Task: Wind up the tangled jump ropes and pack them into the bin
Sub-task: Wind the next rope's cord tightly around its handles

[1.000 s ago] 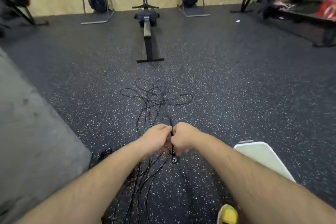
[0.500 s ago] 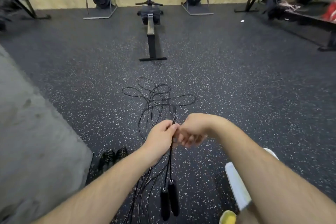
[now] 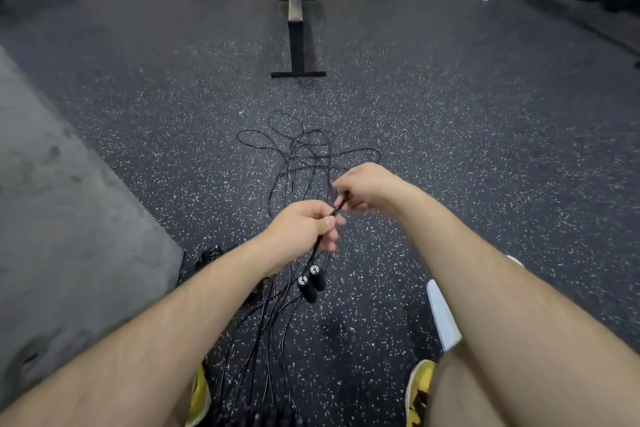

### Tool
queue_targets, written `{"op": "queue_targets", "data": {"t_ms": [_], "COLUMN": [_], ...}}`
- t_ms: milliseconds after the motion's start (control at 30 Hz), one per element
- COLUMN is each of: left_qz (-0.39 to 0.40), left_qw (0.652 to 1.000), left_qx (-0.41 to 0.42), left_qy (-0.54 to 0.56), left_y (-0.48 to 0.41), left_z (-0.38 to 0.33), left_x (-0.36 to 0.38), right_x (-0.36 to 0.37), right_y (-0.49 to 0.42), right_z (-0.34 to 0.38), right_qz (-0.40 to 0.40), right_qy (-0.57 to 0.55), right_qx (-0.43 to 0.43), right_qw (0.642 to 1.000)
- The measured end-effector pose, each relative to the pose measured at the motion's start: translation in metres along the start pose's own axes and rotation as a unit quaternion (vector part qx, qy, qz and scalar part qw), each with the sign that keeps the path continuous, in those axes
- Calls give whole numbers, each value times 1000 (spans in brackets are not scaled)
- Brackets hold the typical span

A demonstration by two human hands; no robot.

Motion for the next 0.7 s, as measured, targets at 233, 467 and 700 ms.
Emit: {"op": "queue_targets", "data": {"t_ms": [233,467,700], "left_qz": [13,-23,-76], "left_qw": [1000,996,988], "left_qx": [25,58,75], "left_qy": [-12,60,108], "left_y": [6,13,11], "left_z": [-11,-25,-34], "left_x": [-3,-11,-22], "right_x": [-3,-3,4], "right_y": [16,22,40], "right_z": [-15,9,41], "right_qz": [58,49,63], "right_qy": [-15,-100,-62], "right_qx": [25,-100,-234], "right_qw": [998,989,968]}}
Point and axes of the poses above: each hand's wrist, its own y-axis away from the middle knuckle, its own x-axis out of the palm, z = x × y, the point moved 9 cm from there along -y, towards the middle knuckle, and after that the axes turned 5 degrees about -x, right-handed, at the moved point
